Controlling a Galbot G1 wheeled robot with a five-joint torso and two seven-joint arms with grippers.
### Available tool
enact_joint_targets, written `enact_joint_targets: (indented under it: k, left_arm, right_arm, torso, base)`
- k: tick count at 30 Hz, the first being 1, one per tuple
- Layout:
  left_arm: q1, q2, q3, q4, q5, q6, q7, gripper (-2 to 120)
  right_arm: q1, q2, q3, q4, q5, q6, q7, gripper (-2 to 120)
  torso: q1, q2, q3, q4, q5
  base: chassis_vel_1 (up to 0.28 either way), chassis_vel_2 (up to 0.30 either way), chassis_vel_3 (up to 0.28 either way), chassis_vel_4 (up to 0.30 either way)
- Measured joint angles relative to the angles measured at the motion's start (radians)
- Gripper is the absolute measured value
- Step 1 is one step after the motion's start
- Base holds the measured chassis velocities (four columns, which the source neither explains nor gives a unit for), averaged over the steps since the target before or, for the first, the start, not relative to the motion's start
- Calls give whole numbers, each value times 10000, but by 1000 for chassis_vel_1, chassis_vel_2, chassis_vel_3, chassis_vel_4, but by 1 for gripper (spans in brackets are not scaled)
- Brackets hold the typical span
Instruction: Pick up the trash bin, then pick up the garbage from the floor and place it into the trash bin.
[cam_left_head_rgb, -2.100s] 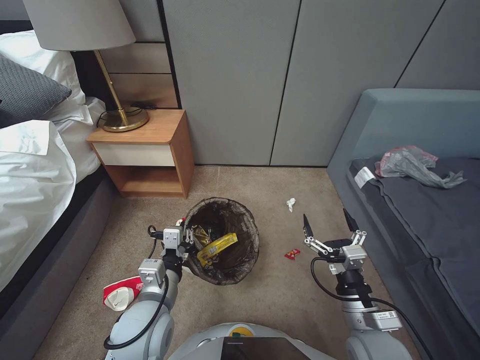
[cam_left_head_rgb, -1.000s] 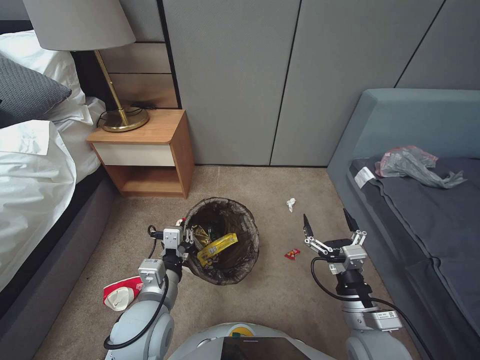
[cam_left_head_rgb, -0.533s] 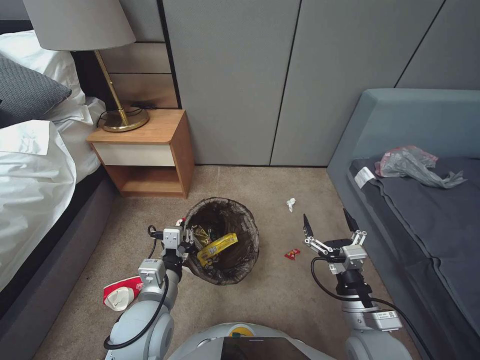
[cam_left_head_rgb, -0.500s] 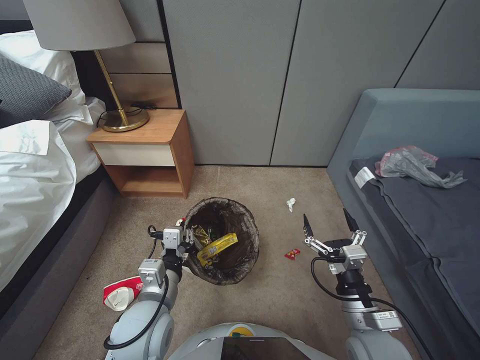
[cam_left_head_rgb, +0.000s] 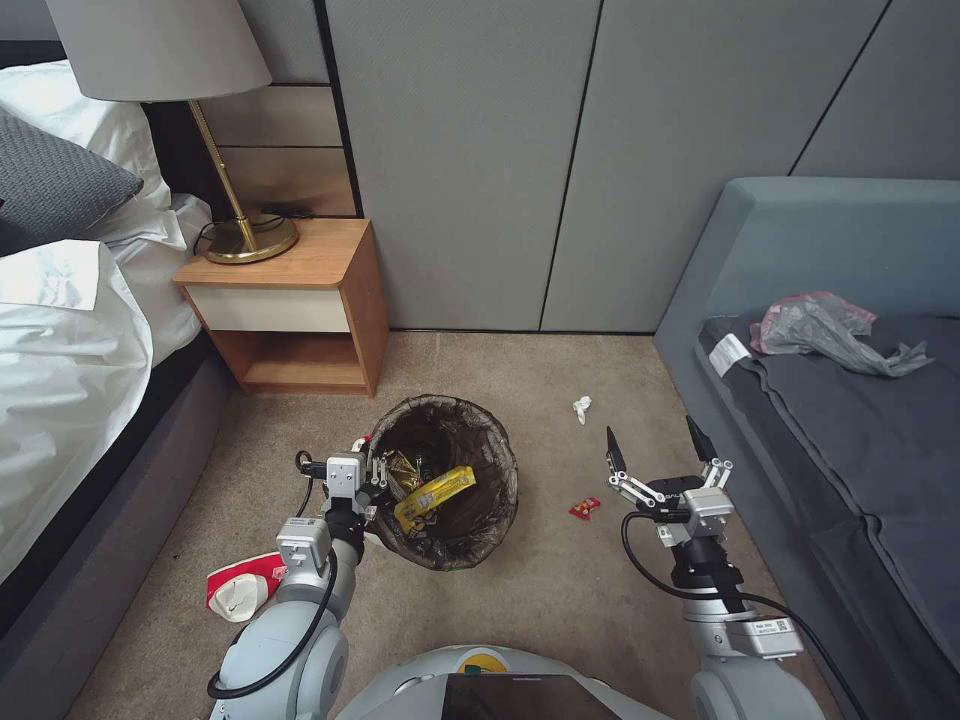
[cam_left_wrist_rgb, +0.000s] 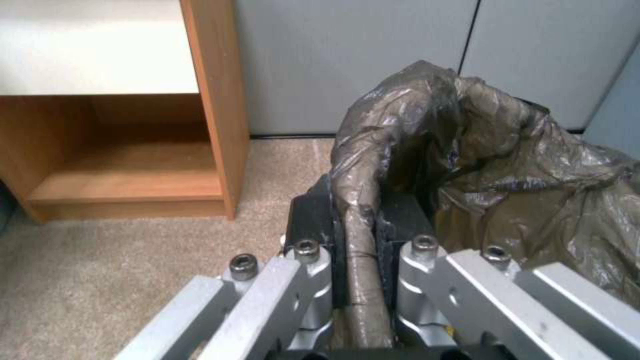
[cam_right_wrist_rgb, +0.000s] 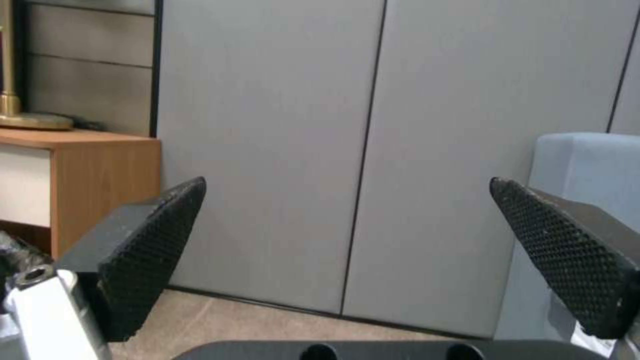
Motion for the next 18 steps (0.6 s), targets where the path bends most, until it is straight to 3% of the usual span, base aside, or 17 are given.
enact_joint_targets:
  k: [9, 11, 13, 14, 15, 16, 18]
  left_arm:
    - [0, 0, -1, 0, 0, 0, 0, 7]
    - [-1, 1, -3, 0, 0, 0, 0, 7]
    - [0, 0, 1, 0, 0, 0, 0, 7]
    - [2, -1, -9, -1, 0, 0, 1, 7]
    - [2, -1, -9, -1, 0, 0, 1, 7]
    - [-7, -2, -17, -1, 0, 0, 0, 7]
    - [1, 1, -19, 0, 0, 0, 0, 7]
  right_arm:
    - [89, -63, -32, -5, 71, -143, 37, 100]
    - [253, -174, -84, -39, 190, -381, 108, 100]
    - [1021, -654, -309, -175, 680, -1359, 395, 100]
    - [1200, -677, -190, -96, 427, -778, 217, 100]
    - [1200, -677, -190, -96, 427, -778, 217, 100]
    - [1259, -684, -213, -91, 427, -778, 177, 100]
    - [1696, -971, -372, -203, 740, -1343, 207, 100]
  torso:
    - [0, 0, 0, -1, 0]
    - [0, 0, 0, -6, -1]
    - [0, 0, 0, 3, 0]
    - [1, 0, 2, 11, 4]
    - [1, 0, 2, 11, 4]
    - [0, 0, 1, -4, -10]
    - [0, -1, 2, -5, 8]
  base:
    - [0, 0, 0, 0]
    - [0, 0, 0, 0]
    - [0, 0, 0, 0]
    - [0, 0, 0, 0]
    - [0, 0, 0, 0]
    - [0, 0, 0, 0]
    - [0, 0, 0, 0]
